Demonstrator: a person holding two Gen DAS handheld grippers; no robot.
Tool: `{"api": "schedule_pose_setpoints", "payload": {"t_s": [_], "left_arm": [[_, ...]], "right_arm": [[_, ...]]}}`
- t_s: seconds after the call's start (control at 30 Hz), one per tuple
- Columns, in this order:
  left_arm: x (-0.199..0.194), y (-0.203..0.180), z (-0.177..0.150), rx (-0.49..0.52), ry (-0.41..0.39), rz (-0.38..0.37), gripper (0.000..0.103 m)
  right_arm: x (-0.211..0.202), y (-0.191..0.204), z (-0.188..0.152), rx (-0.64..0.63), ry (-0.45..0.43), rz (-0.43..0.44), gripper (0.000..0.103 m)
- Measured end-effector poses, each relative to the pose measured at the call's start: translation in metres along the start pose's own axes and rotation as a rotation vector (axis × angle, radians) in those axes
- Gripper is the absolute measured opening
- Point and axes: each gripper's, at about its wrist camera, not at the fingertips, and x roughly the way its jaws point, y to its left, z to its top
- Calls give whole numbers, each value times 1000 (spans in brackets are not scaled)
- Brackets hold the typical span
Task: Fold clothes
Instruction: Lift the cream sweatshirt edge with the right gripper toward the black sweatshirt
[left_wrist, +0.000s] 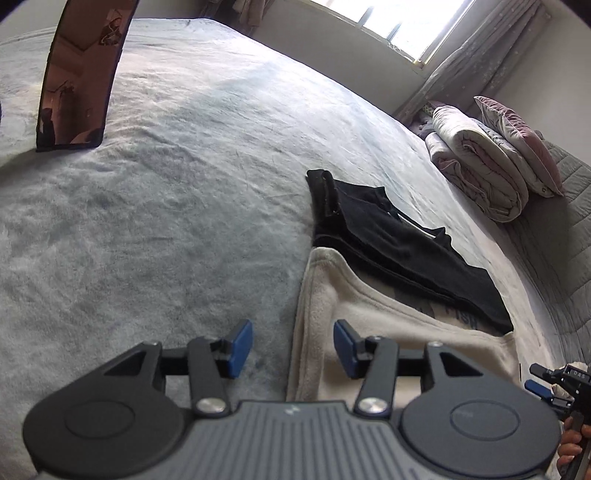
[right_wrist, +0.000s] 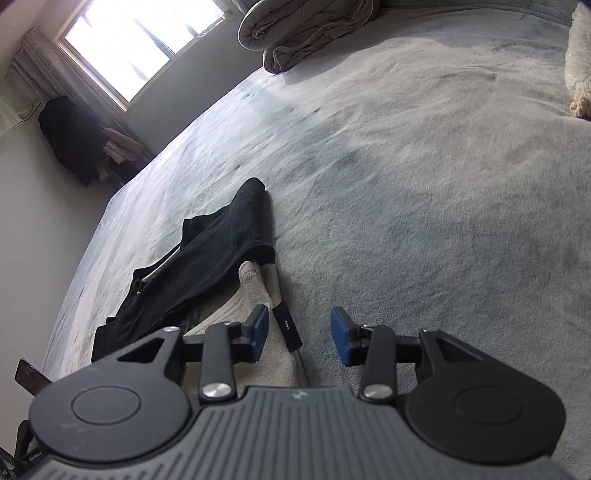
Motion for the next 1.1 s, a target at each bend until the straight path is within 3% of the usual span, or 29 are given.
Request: {"api": "schedule_pose_setpoints", "payload": {"t_s": [0.27,0.4,0.47,0.5,0.53,0.8,0.9,1.1], "left_arm": [[31,-22,10,95,-50,54,48],[36,-32,6,167,-76,93,32],[36,-38,1,210,-99,107,19],[34,-40,-1,227,-115,110,11],[31,-43,-3,243,-138,117,10],[0,-51,-22,343,-379,123,10],[7,-52,-20,355,-360,149,10],[31,-52,-20,349,-269,196,14]], "right_arm": [[30,35,-2,-201,-26,-32,42],[46,51,-7,-321,-51,-69,42],[55,59,-10,-381,-64,-87,37],[57,60,-13,-412,-73,-101,18],[58,62,-15,-443,-84,-115,7],[31,66,-25,-513,-292,-117,6],[32,67,-26,-544,-302,-115,6],[63,60,-29,-582,-203,-172,6]]}}
